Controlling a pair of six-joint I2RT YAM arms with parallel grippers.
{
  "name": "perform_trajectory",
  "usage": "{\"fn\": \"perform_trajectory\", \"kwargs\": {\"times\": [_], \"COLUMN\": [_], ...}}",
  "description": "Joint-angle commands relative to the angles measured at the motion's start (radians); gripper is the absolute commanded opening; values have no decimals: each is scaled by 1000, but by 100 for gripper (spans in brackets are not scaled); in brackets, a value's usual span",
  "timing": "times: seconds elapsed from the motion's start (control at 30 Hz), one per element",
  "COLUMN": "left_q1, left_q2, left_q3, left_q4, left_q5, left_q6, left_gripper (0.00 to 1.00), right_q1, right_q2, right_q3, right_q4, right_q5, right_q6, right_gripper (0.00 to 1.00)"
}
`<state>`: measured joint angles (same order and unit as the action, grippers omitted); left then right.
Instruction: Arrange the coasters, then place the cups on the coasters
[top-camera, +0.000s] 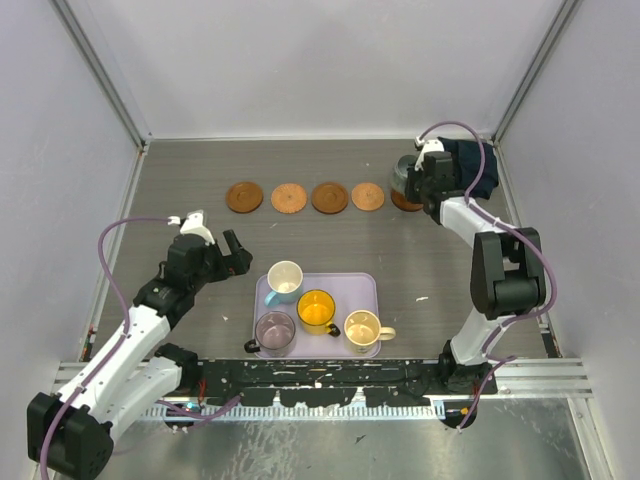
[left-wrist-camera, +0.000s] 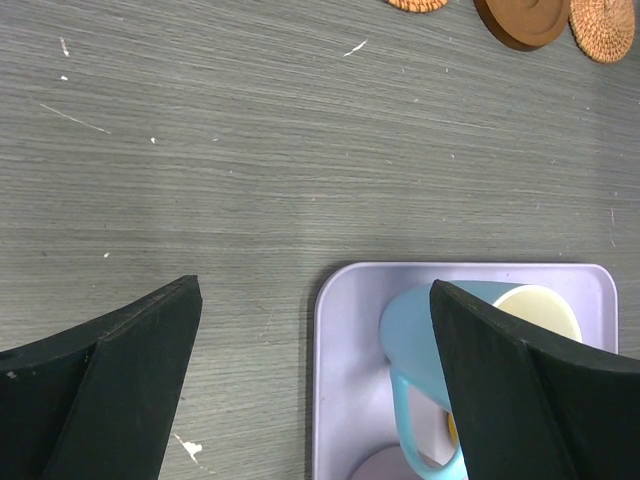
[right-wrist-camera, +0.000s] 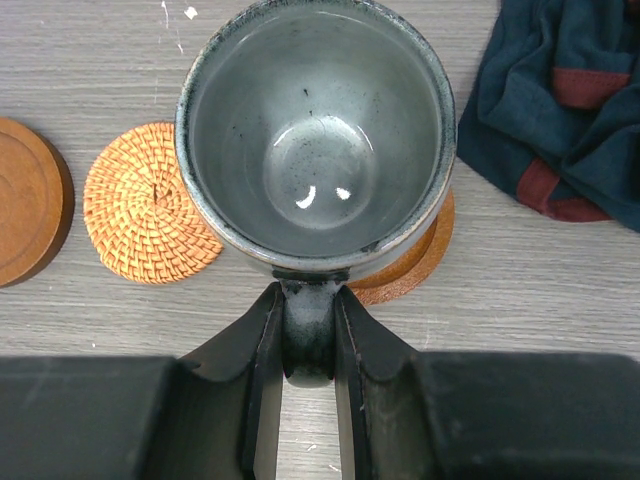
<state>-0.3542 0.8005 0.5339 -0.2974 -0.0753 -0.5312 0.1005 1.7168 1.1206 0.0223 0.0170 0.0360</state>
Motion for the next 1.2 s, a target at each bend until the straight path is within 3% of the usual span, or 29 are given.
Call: {"fn": "perform_trajectory", "kwargs": {"times": [0.0,1.17], "left_q1": [-3,-4], "left_q2": [-4,3], "left_q3": [15,4], "left_q4": [59,50], "left_q5": [-19,-22], "left_q6": [10,6], "left_gripper": [98,98], "right_q1": [-5,-31], "right_q2": [-13,42], "right_q3": [58,34], "right_q4": [146,114], "right_q5": [14,45], "right_q6": [-10,15], "right_gripper": [1,1]}}
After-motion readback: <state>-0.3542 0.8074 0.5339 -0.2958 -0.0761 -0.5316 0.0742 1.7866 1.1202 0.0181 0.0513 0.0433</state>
